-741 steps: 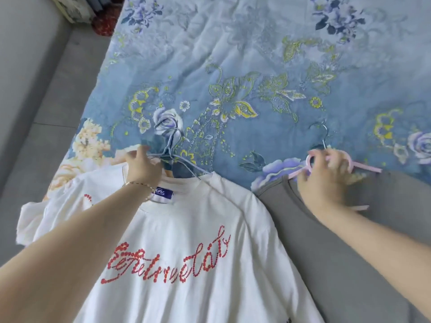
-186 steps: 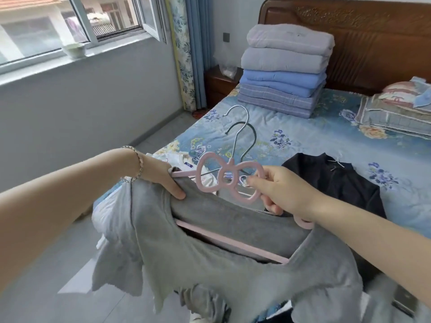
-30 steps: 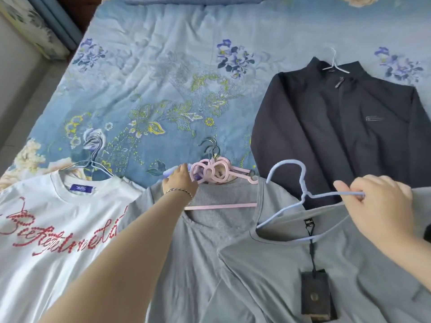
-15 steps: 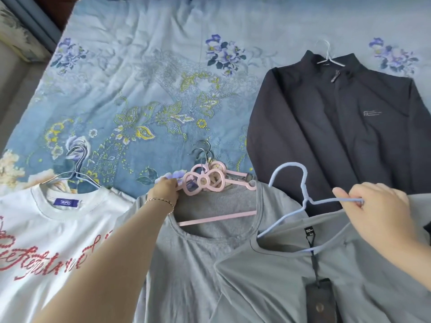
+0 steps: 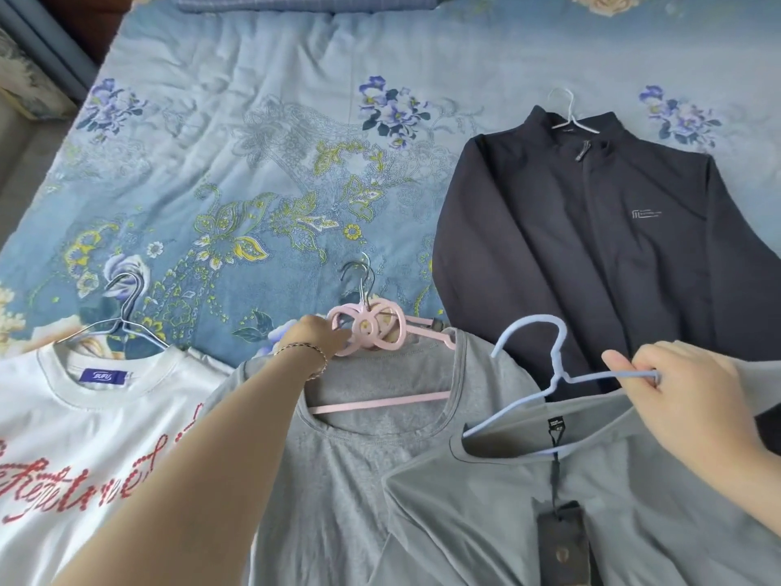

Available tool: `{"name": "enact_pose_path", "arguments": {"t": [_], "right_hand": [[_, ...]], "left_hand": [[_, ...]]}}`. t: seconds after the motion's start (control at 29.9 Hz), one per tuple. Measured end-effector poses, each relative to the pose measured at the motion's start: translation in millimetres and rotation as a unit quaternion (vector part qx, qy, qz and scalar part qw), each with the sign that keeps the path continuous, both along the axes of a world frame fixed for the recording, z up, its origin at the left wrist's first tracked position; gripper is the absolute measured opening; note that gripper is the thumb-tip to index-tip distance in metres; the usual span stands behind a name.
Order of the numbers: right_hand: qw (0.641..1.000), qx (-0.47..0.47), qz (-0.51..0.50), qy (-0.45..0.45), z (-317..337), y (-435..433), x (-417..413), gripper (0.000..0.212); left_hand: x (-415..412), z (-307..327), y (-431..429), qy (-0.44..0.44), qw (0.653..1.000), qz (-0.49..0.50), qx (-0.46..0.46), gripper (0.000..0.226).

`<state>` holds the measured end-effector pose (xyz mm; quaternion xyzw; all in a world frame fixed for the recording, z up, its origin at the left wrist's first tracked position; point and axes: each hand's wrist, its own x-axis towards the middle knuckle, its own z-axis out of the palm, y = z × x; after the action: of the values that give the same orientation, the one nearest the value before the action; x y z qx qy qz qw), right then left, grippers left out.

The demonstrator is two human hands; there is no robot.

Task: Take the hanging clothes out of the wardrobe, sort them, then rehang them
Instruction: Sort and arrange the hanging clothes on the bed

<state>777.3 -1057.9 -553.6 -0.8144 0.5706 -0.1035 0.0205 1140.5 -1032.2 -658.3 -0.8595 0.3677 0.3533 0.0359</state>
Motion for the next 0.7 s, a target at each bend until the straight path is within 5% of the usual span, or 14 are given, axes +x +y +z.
{"name": "enact_pose_path", "arguments": {"t": [0.27, 0.54, 0.7], "right_hand": [[0.998, 0.052, -0.024, 0.030, 52.1, 25.2, -40.0, 0.057], [0.962, 0.191, -0.124, 0.152, 171.7, 61.3, -111.9, 0.049], [0.953, 0.191, -0.162, 0.174, 239.8, 68.2, -147.5, 0.036]], "left_hand": [[-23.7, 95.0, 65.7, -0.065, 0.987, 0.025, -0.146, 0.022], [-59.9, 228.3, 163.5, -0.087, 0.958, 0.107, -0.253, 0.026], [-102.3, 313.0, 225.9, -0.119, 0.933, 0.137, -0.311, 0.033]]}}
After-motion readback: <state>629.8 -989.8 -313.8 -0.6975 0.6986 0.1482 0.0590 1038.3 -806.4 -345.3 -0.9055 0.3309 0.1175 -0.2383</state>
